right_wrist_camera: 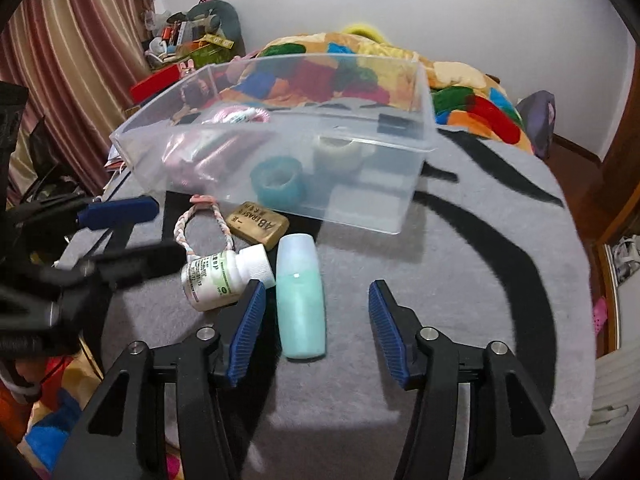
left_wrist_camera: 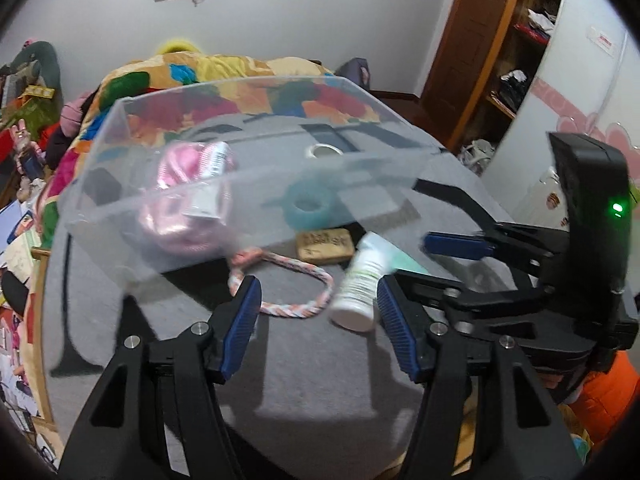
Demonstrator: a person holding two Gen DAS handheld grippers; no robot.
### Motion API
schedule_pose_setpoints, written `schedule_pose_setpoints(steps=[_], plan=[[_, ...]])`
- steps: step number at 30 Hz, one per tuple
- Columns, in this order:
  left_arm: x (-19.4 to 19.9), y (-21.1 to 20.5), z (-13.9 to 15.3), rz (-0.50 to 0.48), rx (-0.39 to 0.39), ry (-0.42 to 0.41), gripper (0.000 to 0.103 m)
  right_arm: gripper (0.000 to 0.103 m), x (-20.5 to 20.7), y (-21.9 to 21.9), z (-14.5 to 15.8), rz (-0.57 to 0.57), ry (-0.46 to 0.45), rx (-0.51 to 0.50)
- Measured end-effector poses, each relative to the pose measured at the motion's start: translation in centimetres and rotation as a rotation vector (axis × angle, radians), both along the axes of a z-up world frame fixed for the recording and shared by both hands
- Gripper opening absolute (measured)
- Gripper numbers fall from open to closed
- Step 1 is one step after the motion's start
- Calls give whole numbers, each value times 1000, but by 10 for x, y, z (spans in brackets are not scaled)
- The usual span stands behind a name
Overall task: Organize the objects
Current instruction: 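Release the tube and teal tape into the clear box with both grippers, then drop white pill bottle with left gripper while right drops mint-green bottle into box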
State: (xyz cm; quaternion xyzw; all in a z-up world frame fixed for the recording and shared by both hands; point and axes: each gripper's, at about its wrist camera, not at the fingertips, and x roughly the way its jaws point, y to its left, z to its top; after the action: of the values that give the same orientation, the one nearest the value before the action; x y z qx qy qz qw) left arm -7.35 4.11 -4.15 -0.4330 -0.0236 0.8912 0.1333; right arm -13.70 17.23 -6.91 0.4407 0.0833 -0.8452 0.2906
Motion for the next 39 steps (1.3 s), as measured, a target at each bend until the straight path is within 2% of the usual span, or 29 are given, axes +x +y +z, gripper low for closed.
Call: schedule_pose_setpoints(steps=[3,5,9,11,12,17,22,34,39], plan=[[0,8,-4,-21,-7,-7,59,31,-2,-4,-7,4,3,13],[-4,14,-7,-32,-8,-17,54,23,0,-4,-7,4,22,20],[-11,21,-15,-51,3,-35,43,23,5,5,-8,-7,25,7],[-11,27,-19,-64,4,-39,31,23,9,10,-7,-18,33,11],[-10,29,-19,-67,3,-35,30,23,10,13,-7,-25,36,13],[-7,33,-20,-75,-5,-10,29,23,15,28,-1,-60,29,-9],[-4,26,-8,-52,16,20,29,23,17,36,17,-86,58,-50],[0,-10,58,26,57,179,29,23,10,7,84,-15,264,-60],[-9,-31,77,76,51,225,29,23,-2,-8,103,-4,306,-81]])
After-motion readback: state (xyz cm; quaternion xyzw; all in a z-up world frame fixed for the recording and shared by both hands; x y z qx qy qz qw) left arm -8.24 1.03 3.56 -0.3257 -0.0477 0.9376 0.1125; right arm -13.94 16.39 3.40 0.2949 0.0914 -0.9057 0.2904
